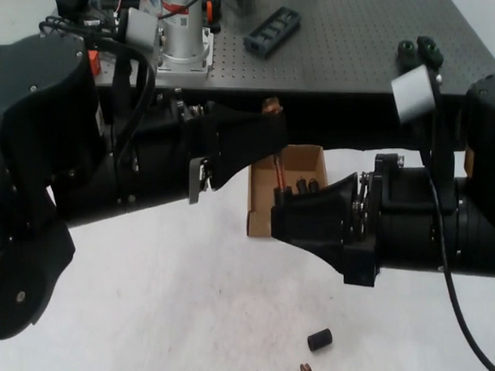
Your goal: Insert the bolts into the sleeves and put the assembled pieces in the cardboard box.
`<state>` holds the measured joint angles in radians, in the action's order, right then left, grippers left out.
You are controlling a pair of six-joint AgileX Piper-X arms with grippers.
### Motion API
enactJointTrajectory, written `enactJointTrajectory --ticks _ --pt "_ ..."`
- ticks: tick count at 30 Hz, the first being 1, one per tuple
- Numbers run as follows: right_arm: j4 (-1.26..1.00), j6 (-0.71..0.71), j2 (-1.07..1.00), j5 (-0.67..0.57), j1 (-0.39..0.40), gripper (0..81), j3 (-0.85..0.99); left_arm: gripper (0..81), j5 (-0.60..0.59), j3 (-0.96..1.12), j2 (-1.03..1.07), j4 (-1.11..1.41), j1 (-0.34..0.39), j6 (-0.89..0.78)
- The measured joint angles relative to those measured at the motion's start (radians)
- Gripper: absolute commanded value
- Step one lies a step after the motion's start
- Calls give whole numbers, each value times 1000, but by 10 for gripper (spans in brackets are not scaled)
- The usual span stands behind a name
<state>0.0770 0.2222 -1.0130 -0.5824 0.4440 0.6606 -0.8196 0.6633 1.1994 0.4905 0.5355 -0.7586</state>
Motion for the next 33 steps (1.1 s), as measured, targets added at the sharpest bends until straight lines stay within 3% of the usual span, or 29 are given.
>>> enactJointTrajectory --ticks 3,5,8,10,15,21,25,30,33 --pt "0 3 0 -7 1 21 0 8 -52 0 0 -20 -6 39" --pt "1 5 0 -15 2 21 0 92 -73 0 0 -32 -5 55" --pt "-8 6 0 -10 3 21 -1 406 -94 0 0 -55 -2 60" --pt "-11 6 0 -5 3 21 -1 539 -62 0 0 -83 -1 60" --pt "-15 3 0 73 -37 21 -1 526 59 0 0 -190 -1 108" --pt "-15 -51 -66 207 -129 21 38 522 209 0 2 -400 -1 316" --pt "-16 -72 -139 251 -167 21 93 470 290 0 2 -553 6 474" --pt "93 -191 -535 450 -217 21 358 461 353 40 63 -732 66 634" --pt "184 -243 -696 522 -217 21 512 461 417 97 219 -817 166 727"
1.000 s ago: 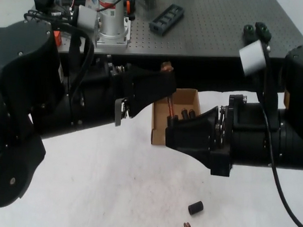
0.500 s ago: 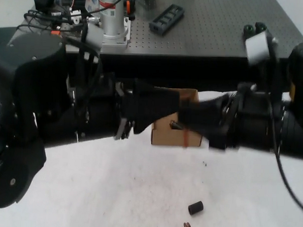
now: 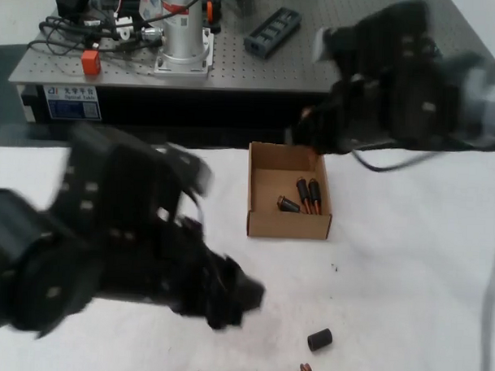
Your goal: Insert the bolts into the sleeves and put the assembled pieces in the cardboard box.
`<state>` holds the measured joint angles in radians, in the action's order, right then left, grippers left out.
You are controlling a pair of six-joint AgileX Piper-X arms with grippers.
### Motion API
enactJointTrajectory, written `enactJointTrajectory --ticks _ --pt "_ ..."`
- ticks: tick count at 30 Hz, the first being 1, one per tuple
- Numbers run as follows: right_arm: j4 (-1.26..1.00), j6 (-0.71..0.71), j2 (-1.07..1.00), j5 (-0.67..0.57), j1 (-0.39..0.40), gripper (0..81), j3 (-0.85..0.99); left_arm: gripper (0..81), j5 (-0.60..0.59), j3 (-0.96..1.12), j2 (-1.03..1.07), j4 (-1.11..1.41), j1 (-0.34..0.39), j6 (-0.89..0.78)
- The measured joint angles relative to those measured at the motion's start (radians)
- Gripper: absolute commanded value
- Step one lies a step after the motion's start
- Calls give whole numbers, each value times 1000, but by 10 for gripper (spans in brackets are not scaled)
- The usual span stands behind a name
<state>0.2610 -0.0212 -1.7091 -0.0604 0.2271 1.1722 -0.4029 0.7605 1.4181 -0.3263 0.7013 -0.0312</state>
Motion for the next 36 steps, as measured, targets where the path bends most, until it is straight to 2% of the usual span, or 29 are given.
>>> enactJointTrajectory --ticks 3,4,7,16,17,18,21,22,23,32,34,36 --pt "111 -19 -216 37 0 21 168 461 78 152 116 -156 49 86" --pt "157 -21 -223 45 0 21 230 461 88 187 152 -178 62 96" --pt "195 -21 -302 49 0 21 287 461 114 315 280 -252 91 144" --pt "273 -23 -394 51 -27 10 386 461 144 520 476 -371 100 226" --pt "278 -25 -394 51 -30 19 388 461 144 523 479 -374 101 226" --pt "284 -28 -394 51 -36 68 390 461 145 534 490 -390 105 237" --pt "291 -28 -394 51 -50 291 390 461 148 552 509 -420 119 258" --pt "291 -28 -394 51 -54 353 390 461 149 557 518 -431 130 263" --pt "291 -28 -394 51 -60 378 390 461 151 559 524 -436 142 266" --pt "291 -25 -394 -2 -85 345 390 459 197 568 563 -456 211 288" --pt "296 -25 -390 -5 -87 345 390 418 203 570 564 -457 210 288" --pt "306 -23 -377 -7 -87 345 390 338 219 573 569 -457 210 288"
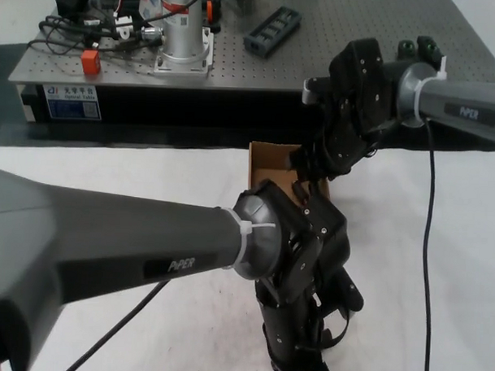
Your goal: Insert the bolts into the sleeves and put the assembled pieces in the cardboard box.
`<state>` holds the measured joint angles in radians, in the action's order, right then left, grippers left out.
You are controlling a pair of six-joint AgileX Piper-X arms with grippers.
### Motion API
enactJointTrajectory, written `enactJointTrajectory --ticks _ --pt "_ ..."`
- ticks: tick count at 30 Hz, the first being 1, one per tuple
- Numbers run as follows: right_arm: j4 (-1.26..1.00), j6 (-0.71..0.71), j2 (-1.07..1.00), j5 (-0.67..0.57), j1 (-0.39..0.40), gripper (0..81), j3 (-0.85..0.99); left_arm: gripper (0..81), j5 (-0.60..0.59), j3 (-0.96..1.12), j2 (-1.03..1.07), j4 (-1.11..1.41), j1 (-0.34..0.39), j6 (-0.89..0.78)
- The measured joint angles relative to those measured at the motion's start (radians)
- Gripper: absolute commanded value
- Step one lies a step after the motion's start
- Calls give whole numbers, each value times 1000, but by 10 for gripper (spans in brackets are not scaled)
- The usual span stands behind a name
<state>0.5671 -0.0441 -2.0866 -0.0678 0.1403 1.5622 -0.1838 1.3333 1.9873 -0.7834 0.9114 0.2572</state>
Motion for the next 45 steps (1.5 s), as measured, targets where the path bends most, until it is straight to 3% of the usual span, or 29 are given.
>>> enactJointTrajectory --ticks 9,20,25,35,39,43,45 --pt "87 -6 182 -30 -7 345 0 6 22 5 3 -12 -2 2" --pt "465 -137 445 -49 -29 345 -69 6 72 -18 -51 -106 -24 -71" --pt "571 -210 463 -47 -17 345 -213 6 82 -144 -247 -126 -88 -82" --pt "569 -366 431 11 179 345 -336 1 43 -360 -329 -144 -97 38" --pt "556 -416 374 47 245 345 -357 125 5 -369 -329 -137 -97 38" --pt "505 -456 334 82 281 345 -390 368 -19 -369 -329 -135 -97 38" --pt "473 -484 317 106 290 345 -403 399 -25 -369 -329 -135 -97 38"
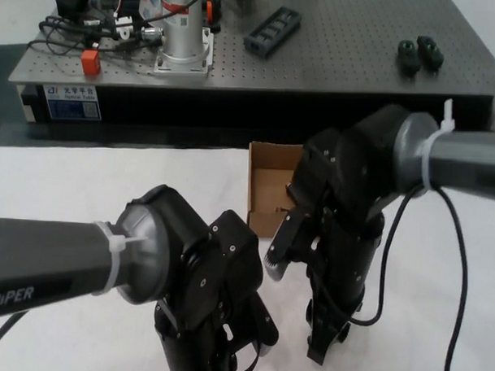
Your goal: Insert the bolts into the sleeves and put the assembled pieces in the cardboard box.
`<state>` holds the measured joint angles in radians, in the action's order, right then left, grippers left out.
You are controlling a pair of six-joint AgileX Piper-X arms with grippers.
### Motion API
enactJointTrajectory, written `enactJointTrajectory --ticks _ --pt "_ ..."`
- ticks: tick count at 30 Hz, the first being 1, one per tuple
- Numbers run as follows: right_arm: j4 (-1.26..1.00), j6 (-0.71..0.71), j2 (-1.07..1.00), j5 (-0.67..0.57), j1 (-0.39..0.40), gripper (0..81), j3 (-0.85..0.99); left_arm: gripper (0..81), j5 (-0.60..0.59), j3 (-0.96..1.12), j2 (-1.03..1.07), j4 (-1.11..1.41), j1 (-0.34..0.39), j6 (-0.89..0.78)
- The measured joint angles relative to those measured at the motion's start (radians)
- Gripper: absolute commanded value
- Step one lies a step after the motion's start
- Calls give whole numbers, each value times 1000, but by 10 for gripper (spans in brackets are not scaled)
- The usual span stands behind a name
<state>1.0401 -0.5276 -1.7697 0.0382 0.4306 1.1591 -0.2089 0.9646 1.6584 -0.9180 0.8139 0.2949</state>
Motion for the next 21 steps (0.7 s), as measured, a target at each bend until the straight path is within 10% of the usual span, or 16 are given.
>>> enactJointTrajectory --ticks 21 --pt "-119 -97 -91 43 3 300 -27 357 -77 -66 0 -1 0 -91"
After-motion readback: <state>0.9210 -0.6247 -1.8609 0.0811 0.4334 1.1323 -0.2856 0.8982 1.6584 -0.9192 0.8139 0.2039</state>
